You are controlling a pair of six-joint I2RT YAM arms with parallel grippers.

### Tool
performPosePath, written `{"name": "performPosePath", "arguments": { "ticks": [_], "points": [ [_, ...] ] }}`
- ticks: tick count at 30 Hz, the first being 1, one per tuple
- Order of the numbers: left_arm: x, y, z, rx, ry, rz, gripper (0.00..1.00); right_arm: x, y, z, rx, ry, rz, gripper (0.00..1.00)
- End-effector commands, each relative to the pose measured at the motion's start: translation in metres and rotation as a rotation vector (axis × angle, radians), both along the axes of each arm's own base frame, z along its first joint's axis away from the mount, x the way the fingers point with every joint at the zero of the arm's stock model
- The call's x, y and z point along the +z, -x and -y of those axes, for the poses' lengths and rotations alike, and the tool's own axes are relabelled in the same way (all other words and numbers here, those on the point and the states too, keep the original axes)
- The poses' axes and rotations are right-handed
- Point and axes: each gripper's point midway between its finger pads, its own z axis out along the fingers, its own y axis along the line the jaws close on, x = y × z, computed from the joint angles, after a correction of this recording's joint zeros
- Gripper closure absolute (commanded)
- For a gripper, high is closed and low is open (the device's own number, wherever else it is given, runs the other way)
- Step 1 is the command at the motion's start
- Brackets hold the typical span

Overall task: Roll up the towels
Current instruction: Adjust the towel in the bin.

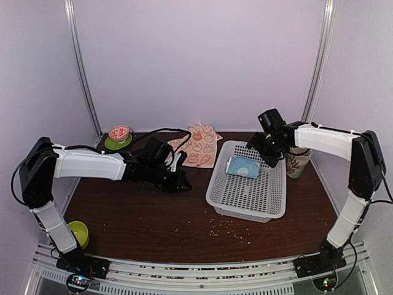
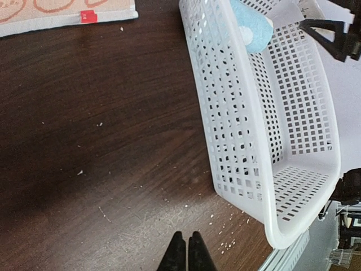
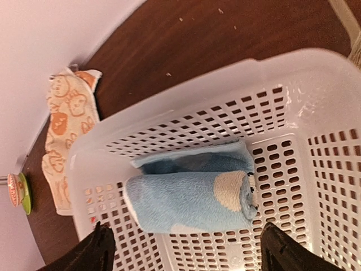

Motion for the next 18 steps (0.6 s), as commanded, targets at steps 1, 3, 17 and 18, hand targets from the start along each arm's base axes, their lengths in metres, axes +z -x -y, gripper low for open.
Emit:
{"name": "performPosePath", "arguments": {
  "ticks": [1, 3, 17, 18],
  "points": [
    [0.024, -0.003, -0.008, 0.013, -0.009, 0.079, 0.95, 0.067, 0.027, 0.019, 0.080, 0.095, 0.098, 0.11],
    [0.026, -0.002, -0.013, 0.020, -0.025, 0.086, 0.95, 0.079, 0.046, 0.032, 0.119, 0.153, 0.106, 0.14],
    [0.015, 0.013, -0.075, 0.133, -0.217, 0.103, 0.96, -0.002, 0.153, 0.075, 0.248, 0.220, -0.018, 0.34],
    [0.015, 0.014, -0.078, 0.141, -0.218, 0.103, 0.96, -0.007, 0.154, 0.074, 0.249, 0.215, -0.028, 0.35]
  ]
}}
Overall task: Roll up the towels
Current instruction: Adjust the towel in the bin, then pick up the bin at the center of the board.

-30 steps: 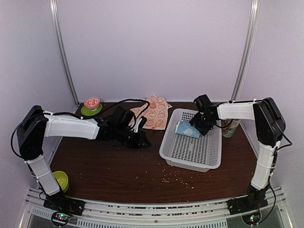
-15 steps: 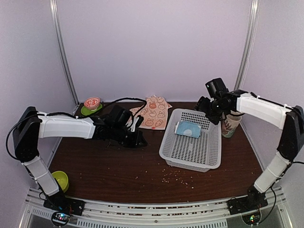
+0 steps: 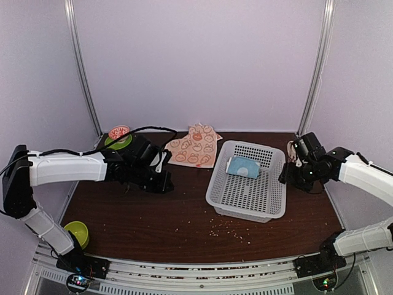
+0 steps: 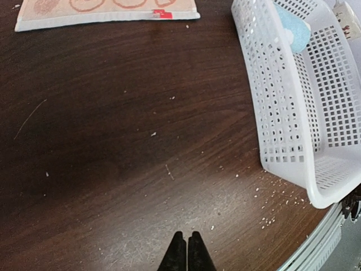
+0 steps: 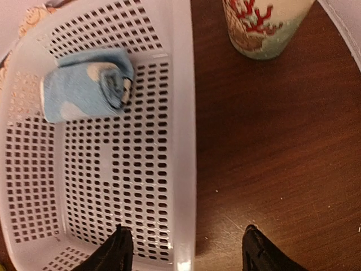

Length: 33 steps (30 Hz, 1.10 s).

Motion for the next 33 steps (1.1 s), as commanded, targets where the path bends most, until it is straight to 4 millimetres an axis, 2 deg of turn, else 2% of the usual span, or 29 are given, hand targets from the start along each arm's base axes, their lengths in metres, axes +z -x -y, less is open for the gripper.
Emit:
{"name": "performPosePath", "arguments": {
  "ticks": [1, 7, 12, 18, 22, 27, 33],
  "points": [
    [0.001, 0.006, -0.021, 0.053, -0.038, 0.022, 0.96, -0.016, 0.002, -0.004, 0.022, -0.020, -0.014, 0.36],
    [0.005, 0.016, -0.040, 0.106, -0.033, 0.022, 0.96, -0.045, -0.004, 0.002, -0.006, 0.020, -0.063, 0.45],
    [0.019, 0.025, -0.060, 0.137, -0.046, 0.052, 0.96, -0.057, -0.006, -0.004, -0.007, -0.006, -0.094, 0.64],
    [0.031, 0.032, -0.078, 0.178, -0.035, 0.090, 0.96, -0.054, -0.002, -0.003, -0.019, -0.020, -0.086, 0.91],
    [0.038, 0.035, -0.083, 0.187, -0.028, 0.098, 0.96, -0.044, 0.000, -0.006, -0.006, -0.025, -0.069, 1.00],
    [0.051, 0.038, -0.093, 0.210, -0.022, 0.122, 0.96, -0.020, 0.003, -0.021, 0.029, -0.046, -0.034, 1.00],
    [0.084, 0.040, -0.111, 0.250, -0.010, 0.196, 0.96, 0.019, 0.003, -0.064, 0.096, -0.130, 0.022, 1.00]
  ]
}}
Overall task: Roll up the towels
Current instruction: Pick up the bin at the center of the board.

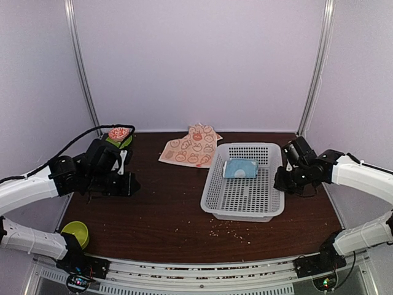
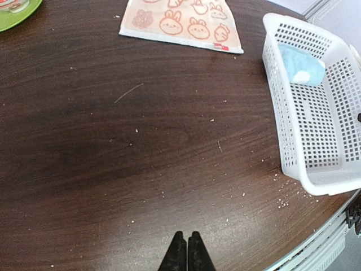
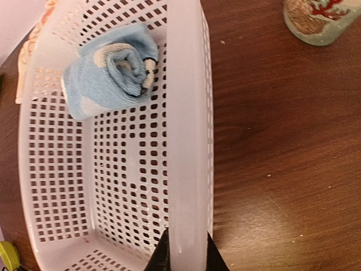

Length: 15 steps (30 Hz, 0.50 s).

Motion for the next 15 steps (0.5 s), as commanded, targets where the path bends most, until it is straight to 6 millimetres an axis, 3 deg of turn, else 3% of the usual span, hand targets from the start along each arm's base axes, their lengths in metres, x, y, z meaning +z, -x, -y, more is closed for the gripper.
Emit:
{"name": "performPosePath", "arguments": {
  "ticks": [1, 6, 15],
  "points": [
    [0.035, -0.001, -0.015, 0.045, 0.013, 0.081, 0.96, 0.041, -0.004, -0.035, 0.040, -0.076, 0.073, 1.00],
    [0.060, 0.001, -0.025, 0.061, 0.027, 0.135, 0.96, 0.064, -0.004, -0.081, 0.095, -0.153, 0.097, 1.00],
    [0.074, 0.011, -0.038, 0.074, 0.058, 0.163, 0.96, 0.089, 0.001, -0.142, 0.138, -0.318, 0.148, 1.00]
  ]
}}
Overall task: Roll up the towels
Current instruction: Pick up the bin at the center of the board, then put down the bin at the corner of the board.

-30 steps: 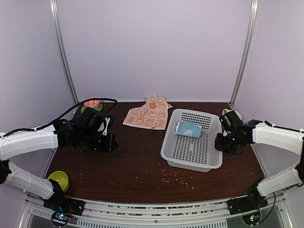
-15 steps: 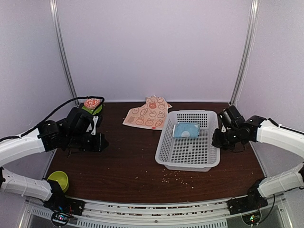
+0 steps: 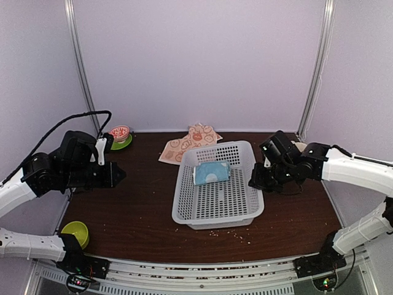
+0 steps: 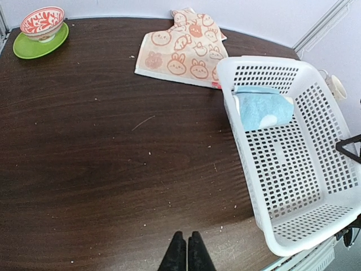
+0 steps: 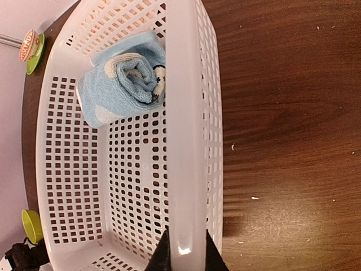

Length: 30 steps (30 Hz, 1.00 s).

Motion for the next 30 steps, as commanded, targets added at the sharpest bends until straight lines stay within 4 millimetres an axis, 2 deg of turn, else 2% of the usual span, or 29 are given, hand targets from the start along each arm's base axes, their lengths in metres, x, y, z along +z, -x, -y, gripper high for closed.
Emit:
{"name": "performPosePath", "arguments": {
  "ticks": [1, 5, 12, 16, 23, 27, 30],
  "points": [
    [0.015, 0.003, -0.008, 0.017, 0.013, 0.038, 0.96, 0.050, -0.014, -0.051, -0.004, -0.197, 0.117, 1.00],
    [0.027, 0.003, -0.012, 0.030, 0.027, 0.063, 0.96, 0.048, -0.014, -0.095, 0.034, -0.233, 0.117, 1.00],
    [0.042, 0.007, -0.027, 0.064, 0.023, 0.097, 0.96, 0.040, -0.019, -0.188, 0.122, -0.307, 0.119, 1.00],
    [0.043, 0.011, -0.036, 0.087, 0.033, 0.106, 0.96, 0.023, -0.016, -0.242, 0.151, -0.345, 0.099, 1.00],
    [0.050, 0.017, -0.050, 0.124, 0.059, 0.136, 0.96, 0.001, -0.013, -0.316, 0.109, -0.419, 0.062, 1.00],
    [0.048, 0.020, -0.056, 0.137, 0.053, 0.131, 0.96, -0.011, -0.014, -0.346, 0.079, -0.447, 0.054, 1.00],
    [0.047, 0.023, -0.058, 0.139, 0.055, 0.125, 0.96, -0.010, -0.016, -0.367, 0.075, -0.456, 0.068, 1.00]
  ]
}}
